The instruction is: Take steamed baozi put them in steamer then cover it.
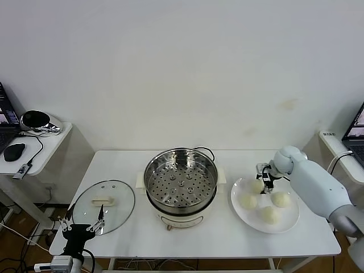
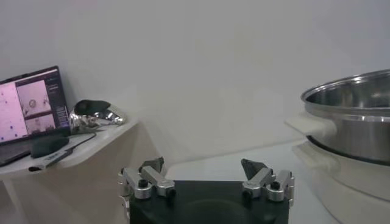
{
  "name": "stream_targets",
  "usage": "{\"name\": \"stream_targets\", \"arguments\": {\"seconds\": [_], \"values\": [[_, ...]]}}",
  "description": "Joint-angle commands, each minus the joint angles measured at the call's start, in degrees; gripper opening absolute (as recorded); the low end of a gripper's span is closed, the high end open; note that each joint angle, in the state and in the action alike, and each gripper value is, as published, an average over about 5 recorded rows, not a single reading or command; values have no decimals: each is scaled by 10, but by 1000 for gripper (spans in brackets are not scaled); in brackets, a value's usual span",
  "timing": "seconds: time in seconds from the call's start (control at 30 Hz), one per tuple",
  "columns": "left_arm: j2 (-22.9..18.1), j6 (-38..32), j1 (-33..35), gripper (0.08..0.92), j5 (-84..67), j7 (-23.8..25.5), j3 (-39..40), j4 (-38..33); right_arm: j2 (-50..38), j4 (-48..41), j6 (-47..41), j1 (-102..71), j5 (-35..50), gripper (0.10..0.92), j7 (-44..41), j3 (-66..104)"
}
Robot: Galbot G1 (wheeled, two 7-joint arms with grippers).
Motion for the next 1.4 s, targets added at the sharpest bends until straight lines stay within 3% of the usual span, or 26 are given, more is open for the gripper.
{"name": "stream_targets", "arguments": {"seconds": [0.03, 0.47, 0.67, 0.87, 1.13, 1.4], "values": [[1, 0, 2, 823, 0, -1, -1, -1, -9, 14, 0, 13, 16, 607, -2, -20], [8, 1, 0, 823, -11, 0, 2, -7, -114, 190, -9, 225, 225, 589, -18, -193], [13, 0, -3, 823, -15, 0, 3, -6, -61, 189, 36, 375, 343, 594, 8, -306], [16, -1, -4, 823, -19, 0, -1, -7, 40, 177, 77, 441, 408, 594, 28, -383], [19, 0, -4, 823, -19, -1, -8, -8, 170, 145, 159, 437, 403, 597, 39, -441], [17, 2, -11, 823, -18, -2, -8, -8, 238, 78, 276, 395, 280, 602, 52, -461]]}}
